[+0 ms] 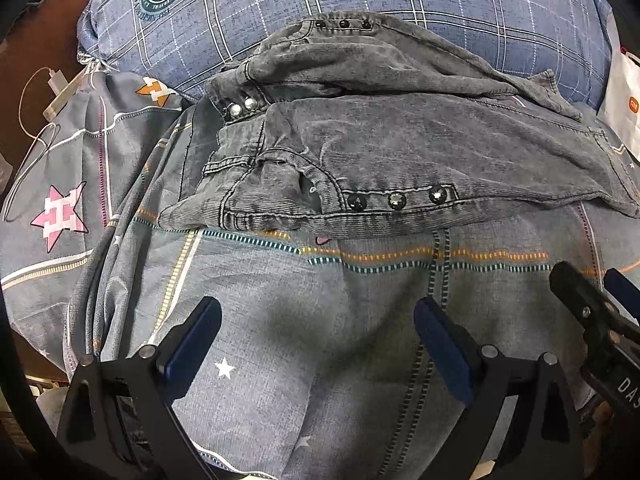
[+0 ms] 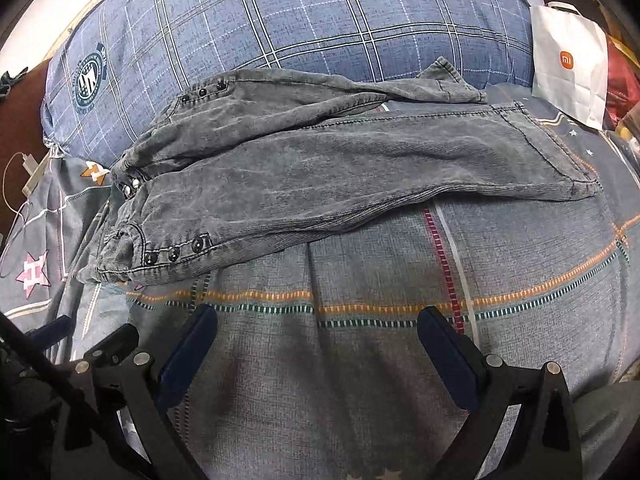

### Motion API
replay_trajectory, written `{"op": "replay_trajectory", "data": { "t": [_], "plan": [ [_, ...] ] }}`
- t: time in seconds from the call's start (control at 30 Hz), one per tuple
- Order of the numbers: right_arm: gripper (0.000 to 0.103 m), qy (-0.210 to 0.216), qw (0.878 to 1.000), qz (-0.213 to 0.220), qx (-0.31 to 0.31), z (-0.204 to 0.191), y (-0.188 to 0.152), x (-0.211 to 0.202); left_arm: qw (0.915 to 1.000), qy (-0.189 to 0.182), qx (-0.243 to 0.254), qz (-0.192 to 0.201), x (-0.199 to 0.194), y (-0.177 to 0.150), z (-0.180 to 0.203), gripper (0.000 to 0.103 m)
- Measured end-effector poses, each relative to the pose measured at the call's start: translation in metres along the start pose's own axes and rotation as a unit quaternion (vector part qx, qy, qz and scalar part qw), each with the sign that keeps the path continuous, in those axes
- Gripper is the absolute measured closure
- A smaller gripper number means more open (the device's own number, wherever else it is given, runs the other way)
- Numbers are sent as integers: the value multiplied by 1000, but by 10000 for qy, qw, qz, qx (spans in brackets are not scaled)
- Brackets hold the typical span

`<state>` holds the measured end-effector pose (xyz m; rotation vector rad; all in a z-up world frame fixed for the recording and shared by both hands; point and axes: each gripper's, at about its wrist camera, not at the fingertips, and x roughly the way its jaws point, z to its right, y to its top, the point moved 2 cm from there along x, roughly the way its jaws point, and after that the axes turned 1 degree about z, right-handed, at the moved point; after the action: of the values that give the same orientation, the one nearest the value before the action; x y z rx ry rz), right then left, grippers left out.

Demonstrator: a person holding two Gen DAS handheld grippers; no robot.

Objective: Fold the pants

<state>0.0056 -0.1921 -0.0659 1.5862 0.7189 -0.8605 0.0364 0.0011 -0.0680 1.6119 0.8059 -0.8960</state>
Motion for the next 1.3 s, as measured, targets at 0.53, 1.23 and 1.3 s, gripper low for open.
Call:
{"op": "replay_trajectory", "data": {
  "t": [0.53, 1.23, 1.3],
  "plan": [
    [1, -129, 9997, 170, -76, 5, -1, -5, 9960, -149, -260, 846, -17, 0, -3, 6],
    [1, -211, 9965, 800, 84, 16, -4, -31, 9846, -103, -594, 1638, -47, -11, -17, 6],
    [1, -146, 9969, 776, 58, 14, -4, -30, 9852, -115, -606, 1601, -46, -10, -18, 6]
  ]
}}
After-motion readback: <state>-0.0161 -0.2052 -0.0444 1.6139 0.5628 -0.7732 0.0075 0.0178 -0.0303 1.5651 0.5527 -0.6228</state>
